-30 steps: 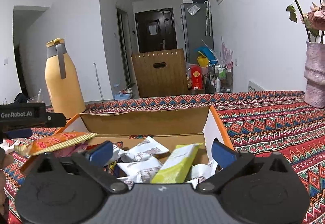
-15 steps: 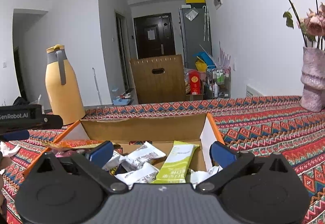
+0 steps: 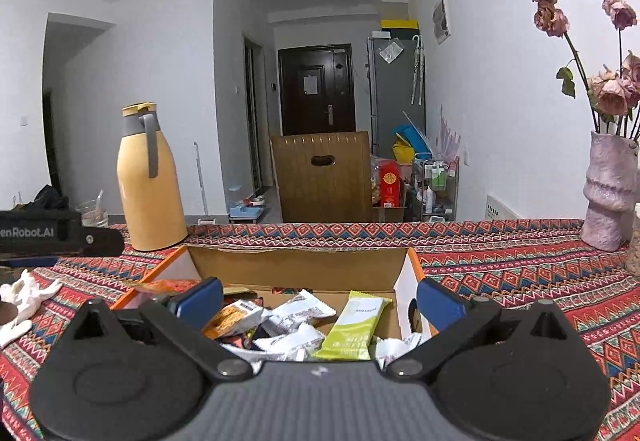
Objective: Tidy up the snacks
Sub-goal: 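Carry both packets over the box and open both grippers to drop them, then move both tools back to the pile and grasp a green-white bar with the right gripper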
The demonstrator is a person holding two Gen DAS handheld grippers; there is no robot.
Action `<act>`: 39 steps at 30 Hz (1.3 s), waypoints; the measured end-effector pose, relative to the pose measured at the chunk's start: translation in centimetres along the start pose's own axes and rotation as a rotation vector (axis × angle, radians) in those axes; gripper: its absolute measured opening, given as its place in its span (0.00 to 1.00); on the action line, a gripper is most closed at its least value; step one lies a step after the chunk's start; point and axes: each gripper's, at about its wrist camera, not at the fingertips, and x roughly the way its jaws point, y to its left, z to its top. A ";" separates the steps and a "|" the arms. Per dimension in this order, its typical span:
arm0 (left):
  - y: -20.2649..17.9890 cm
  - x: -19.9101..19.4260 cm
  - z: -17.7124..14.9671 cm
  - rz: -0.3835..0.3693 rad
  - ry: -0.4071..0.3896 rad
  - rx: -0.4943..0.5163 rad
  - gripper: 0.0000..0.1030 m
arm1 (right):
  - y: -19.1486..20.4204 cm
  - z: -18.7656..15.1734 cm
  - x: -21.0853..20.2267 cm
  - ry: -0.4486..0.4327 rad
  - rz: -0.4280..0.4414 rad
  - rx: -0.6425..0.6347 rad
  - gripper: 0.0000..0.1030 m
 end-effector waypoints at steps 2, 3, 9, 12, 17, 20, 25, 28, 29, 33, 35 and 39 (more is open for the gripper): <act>0.4 -0.8 -0.3 0.002 0.004 0.004 1.00 | 0.1 -0.2 -0.9 0.003 -0.002 -0.002 1.00; 0.6 -1.2 -0.5 0.004 0.007 0.007 1.00 | 0.2 -0.4 -1.3 0.004 -0.001 -0.004 1.00; 2.0 -3.0 -2.0 0.009 0.029 0.022 1.00 | 0.0 -1.5 -3.4 0.023 0.008 -0.005 1.00; 2.5 -3.5 -3.0 0.009 0.047 0.045 1.00 | 0.0 -2.5 -4.6 0.023 0.022 -0.008 1.00; 3.0 -4.3 -5.3 0.013 0.089 0.063 1.00 | 0.1 -4.1 -5.9 0.052 0.022 -0.021 1.00; 3.2 -4.7 -6.8 0.021 0.111 0.078 1.00 | 0.3 -5.2 -6.6 0.078 0.032 -0.025 1.00; 3.5 -5.0 -9.3 0.018 0.147 0.094 1.00 | 0.2 -7.4 -7.6 0.139 0.031 -0.019 1.00; 3.5 -4.7 -10.9 0.022 0.153 0.102 1.00 | -0.2 -8.4 -7.9 0.169 0.007 -0.009 1.00; 3.4 -4.5 -11.4 0.024 0.159 0.109 1.00 | -0.3 -8.7 -8.0 0.173 0.002 -0.003 1.00; 3.0 -3.8 -12.7 0.039 0.170 0.134 1.00 | -0.6 -9.7 -8.6 0.182 -0.017 0.000 1.00; 3.0 -3.9 -12.7 0.032 0.161 0.133 1.00 | -0.7 -10.1 -8.6 0.199 -0.019 0.005 1.00; 3.3 -4.1 -12.8 0.019 0.148 0.122 1.00 | -0.5 -10.9 -8.3 0.234 -0.030 0.008 1.00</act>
